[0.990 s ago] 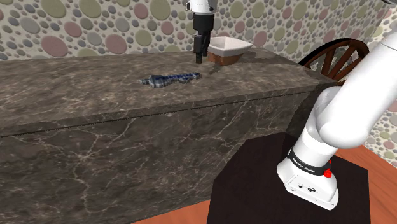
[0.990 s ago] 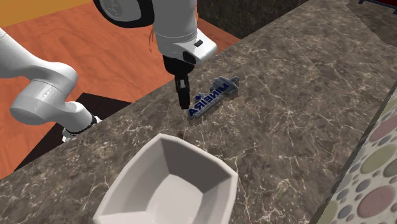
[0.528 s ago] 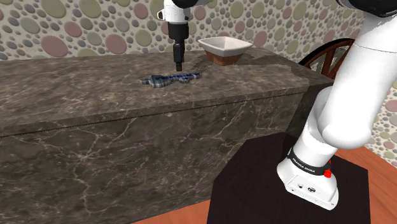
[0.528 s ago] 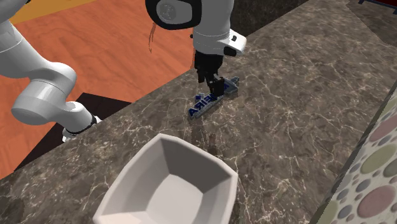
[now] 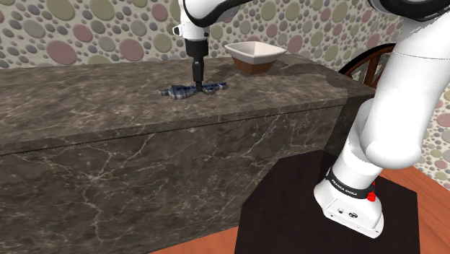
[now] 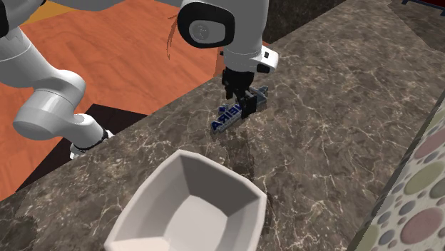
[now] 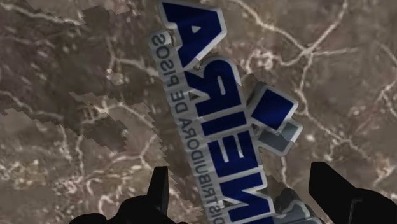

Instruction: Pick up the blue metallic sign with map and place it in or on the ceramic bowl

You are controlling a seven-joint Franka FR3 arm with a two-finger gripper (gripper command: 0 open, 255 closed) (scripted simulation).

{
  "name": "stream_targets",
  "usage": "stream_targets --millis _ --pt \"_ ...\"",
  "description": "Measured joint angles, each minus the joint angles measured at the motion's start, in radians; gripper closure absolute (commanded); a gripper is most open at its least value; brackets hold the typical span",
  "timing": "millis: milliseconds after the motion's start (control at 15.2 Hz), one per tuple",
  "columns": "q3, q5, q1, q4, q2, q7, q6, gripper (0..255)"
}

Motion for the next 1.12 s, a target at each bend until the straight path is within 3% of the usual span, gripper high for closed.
stream_targets --millis 462,528,1122 --pt "-0.001 0.000 -0.001 -0.018 0.004 -0.001 0.022 0" --pt "-0.001 0.000 -0.001 -0.018 0.004 -0.001 0.022 255" --pt "-0.001 0.000 -0.001 -0.018 0.003 -0.001 0.023 255"
